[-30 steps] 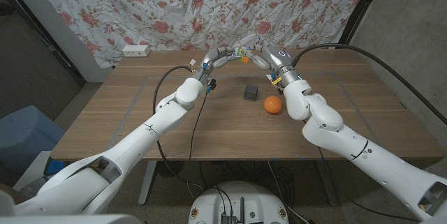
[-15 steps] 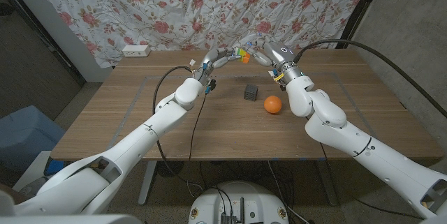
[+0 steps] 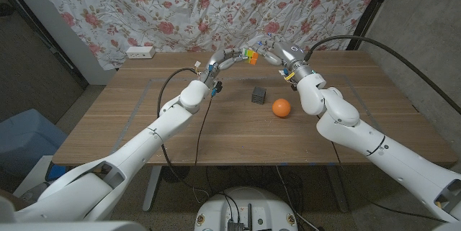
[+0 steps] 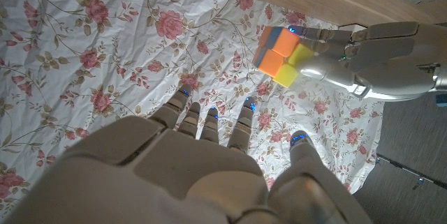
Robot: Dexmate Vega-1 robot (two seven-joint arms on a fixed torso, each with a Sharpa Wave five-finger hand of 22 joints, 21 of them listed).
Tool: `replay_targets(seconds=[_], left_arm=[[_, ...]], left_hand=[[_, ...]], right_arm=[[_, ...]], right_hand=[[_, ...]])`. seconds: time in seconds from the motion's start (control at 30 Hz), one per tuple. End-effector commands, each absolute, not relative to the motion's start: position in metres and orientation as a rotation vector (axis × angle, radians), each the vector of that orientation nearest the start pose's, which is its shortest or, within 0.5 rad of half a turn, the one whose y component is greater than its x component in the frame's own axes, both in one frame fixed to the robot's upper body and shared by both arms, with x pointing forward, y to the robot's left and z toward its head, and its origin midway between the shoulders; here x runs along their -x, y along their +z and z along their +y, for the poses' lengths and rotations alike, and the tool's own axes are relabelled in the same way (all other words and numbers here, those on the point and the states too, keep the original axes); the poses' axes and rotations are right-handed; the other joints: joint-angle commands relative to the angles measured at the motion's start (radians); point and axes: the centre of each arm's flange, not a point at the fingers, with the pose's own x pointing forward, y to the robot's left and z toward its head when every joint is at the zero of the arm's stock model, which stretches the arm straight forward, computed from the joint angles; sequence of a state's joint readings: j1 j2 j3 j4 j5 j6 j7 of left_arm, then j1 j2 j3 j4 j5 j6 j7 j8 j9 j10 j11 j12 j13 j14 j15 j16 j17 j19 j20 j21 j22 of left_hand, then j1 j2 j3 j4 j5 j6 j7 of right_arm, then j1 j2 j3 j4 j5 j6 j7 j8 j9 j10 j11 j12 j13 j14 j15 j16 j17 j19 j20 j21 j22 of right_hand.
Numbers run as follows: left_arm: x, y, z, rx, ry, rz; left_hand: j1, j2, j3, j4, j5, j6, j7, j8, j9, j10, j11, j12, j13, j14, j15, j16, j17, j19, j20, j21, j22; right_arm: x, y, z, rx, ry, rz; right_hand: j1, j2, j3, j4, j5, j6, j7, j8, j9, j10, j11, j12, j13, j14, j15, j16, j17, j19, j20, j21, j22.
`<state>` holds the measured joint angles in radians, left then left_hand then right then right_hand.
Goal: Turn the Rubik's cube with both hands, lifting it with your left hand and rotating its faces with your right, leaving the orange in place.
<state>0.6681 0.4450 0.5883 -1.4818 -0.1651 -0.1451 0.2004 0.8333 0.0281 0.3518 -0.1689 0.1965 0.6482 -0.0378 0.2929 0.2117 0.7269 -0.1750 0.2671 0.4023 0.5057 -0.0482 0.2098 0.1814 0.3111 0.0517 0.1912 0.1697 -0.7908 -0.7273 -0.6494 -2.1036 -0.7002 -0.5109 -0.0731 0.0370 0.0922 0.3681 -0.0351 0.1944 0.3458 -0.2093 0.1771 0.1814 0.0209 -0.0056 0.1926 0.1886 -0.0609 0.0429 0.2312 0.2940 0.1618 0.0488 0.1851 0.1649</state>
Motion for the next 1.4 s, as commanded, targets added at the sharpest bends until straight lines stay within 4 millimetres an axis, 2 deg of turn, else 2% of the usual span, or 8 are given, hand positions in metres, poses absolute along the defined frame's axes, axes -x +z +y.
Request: replay_targets(seconds=[0.03,0.83,1.4], left_arm=[[-0.625,0.06,0.142,-0.4,-0.219,-0.798],[-0.625,0.06,0.141,-0.396,-0.228,-0.801],[-0.628,0.06,0.135,-0.391,-0.235,-0.801]], left_hand=[[-0.001,0.011,0.003,0.002,0.003,0.005,0.001,-0.003,0.005,0.009,-0.005,0.003,0.002,-0.004,-0.115,-0.001,0.003,-0.008,0.001,0.001,0.004],[0.001,0.011,0.002,-0.001,0.004,0.011,-0.001,-0.006,0.007,0.013,-0.008,-0.001,0.007,-0.002,-0.119,-0.002,0.002,-0.008,-0.004,0.002,0.004],[0.001,0.014,0.002,0.0,0.004,0.01,0.001,-0.012,0.007,0.014,-0.005,-0.004,0.01,-0.003,-0.118,-0.002,0.003,-0.009,-0.002,0.002,0.004]], right_arm=[[-0.524,0.075,-0.151,1.363,-0.202,-0.778],[-0.524,0.066,-0.148,1.384,-0.177,-0.758],[-0.519,0.064,-0.149,1.397,-0.188,-0.758]], right_hand=[[-0.002,0.022,0.001,0.006,0.005,-0.018,0.004,-0.008,-0.001,-0.006,0.0,-0.003,0.001,-0.009,0.004,-0.004,0.003,0.001,0.003,-0.001,0.003],[-0.02,0.023,-0.006,0.025,0.006,-0.02,-0.002,0.001,-0.002,-0.009,0.001,-0.001,0.001,-0.01,0.007,-0.001,0.007,0.0,0.004,0.001,0.003],[-0.023,0.022,-0.01,0.035,0.008,-0.008,-0.001,0.008,-0.003,-0.003,0.001,0.003,0.001,-0.002,0.001,0.004,0.009,0.005,-0.005,0.003,0.003]])
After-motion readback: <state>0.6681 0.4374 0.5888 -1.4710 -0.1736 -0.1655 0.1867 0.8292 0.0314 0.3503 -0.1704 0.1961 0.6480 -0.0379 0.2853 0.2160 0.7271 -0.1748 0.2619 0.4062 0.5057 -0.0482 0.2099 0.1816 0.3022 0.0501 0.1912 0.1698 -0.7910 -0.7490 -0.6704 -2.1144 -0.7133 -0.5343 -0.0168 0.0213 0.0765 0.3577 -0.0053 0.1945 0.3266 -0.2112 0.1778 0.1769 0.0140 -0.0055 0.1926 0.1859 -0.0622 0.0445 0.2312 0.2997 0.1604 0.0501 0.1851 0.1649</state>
